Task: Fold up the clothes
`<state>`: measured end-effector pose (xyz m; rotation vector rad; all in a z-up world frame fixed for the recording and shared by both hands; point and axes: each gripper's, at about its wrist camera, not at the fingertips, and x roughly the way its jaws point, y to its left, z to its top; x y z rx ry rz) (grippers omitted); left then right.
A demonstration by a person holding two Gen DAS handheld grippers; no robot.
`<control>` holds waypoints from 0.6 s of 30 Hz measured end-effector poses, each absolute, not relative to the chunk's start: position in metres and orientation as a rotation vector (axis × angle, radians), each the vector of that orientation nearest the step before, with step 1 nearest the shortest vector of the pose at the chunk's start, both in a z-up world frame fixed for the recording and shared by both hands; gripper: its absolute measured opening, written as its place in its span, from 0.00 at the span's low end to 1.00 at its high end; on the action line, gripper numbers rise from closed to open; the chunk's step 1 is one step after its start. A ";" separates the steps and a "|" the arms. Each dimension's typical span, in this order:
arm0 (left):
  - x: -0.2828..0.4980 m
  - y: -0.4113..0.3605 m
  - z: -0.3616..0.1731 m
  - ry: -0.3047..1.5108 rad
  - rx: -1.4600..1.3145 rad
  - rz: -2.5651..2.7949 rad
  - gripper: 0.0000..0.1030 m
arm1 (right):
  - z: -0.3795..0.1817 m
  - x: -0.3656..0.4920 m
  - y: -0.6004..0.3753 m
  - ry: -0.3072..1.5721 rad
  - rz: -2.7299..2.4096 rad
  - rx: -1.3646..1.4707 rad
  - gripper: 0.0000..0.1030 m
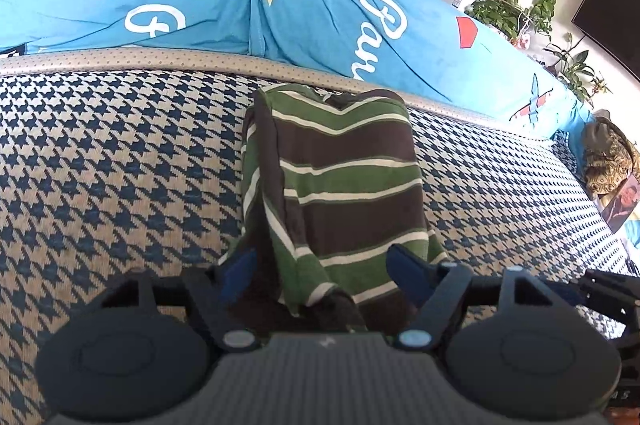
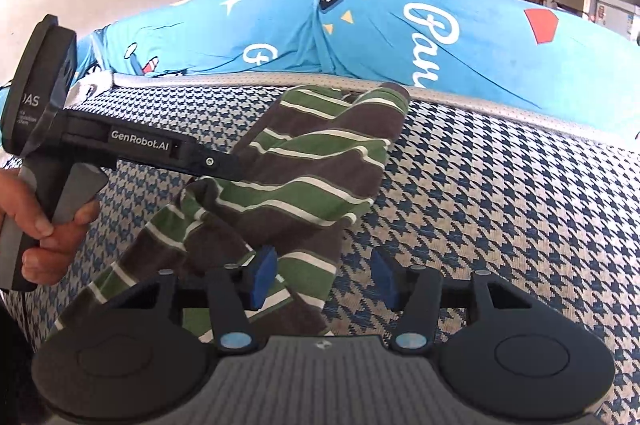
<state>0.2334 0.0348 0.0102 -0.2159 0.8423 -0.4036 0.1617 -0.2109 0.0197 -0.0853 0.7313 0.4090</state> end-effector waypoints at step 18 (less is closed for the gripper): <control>0.245 0.030 0.003 0.902 -0.225 -0.381 0.36 | 0.011 0.166 -0.214 0.794 0.360 -0.060 0.52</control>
